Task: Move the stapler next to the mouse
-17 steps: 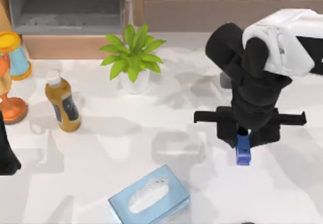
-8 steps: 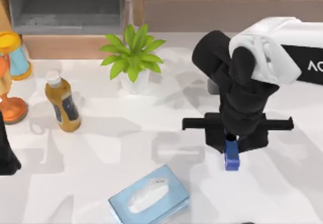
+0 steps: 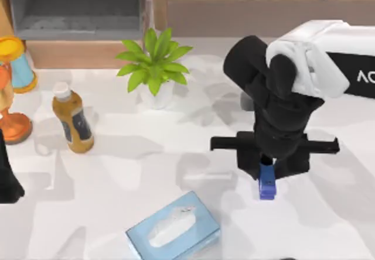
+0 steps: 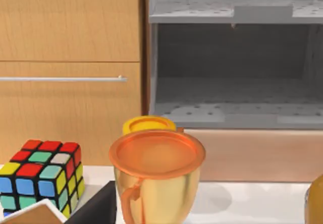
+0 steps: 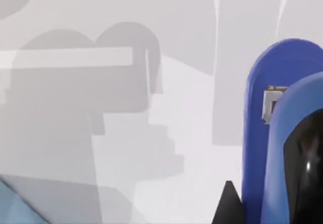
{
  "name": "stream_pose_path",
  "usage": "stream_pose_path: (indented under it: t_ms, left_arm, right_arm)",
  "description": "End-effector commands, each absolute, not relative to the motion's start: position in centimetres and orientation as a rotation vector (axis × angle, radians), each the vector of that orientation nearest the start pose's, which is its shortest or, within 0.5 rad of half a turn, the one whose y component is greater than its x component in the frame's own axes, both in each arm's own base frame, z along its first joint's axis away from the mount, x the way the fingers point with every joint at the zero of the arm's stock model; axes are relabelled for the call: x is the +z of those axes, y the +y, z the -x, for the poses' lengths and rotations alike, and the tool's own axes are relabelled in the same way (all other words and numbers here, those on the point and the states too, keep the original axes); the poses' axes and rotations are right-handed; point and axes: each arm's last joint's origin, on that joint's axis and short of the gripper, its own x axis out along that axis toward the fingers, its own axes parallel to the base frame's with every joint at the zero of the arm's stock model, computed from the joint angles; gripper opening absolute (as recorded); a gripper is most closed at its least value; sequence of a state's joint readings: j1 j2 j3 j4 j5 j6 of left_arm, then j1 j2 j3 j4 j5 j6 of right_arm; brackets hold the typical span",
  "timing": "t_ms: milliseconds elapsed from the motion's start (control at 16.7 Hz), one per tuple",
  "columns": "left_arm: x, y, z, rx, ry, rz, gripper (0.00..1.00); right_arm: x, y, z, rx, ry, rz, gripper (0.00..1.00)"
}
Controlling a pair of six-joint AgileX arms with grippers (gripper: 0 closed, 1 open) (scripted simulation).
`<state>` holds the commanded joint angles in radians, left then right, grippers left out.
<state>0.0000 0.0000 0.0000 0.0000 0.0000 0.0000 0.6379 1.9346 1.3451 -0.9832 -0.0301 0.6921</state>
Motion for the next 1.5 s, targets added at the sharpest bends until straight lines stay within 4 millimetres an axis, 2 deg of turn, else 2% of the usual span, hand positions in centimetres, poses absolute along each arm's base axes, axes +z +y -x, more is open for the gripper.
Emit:
stream_pose_path:
  t_ms: [420,900,1140,1380,1500]
  left_arm:
    - [16.0,-0.1,-10.6,0.000,0.000,0.000,1.00]
    - [16.0,-0.1,-10.6,0.000,0.000,0.000,1.00]
    - [16.0,-0.1,-10.6,0.000,0.000,0.000,1.00]
    - [16.0,-0.1,-10.6,0.000,0.000,0.000,1.00]
    - [16.0,-0.1,-10.6,0.000,0.000,0.000,1.00]
  right_arm:
    - [14.8,21.4,-27.9,-0.023,1.653,-0.059,0.00]
    - [15.0,21.9,-28.5,0.006,1.560,-0.055,0.00]
    - [13.3,21.8,-28.3,-0.019,1.569,-0.022,0.00]
    - [13.3,21.8,-28.3,-0.019,1.569,-0.022,0.00]
    - [13.3,21.8,-28.3,-0.019,1.569,-0.022,0.15]
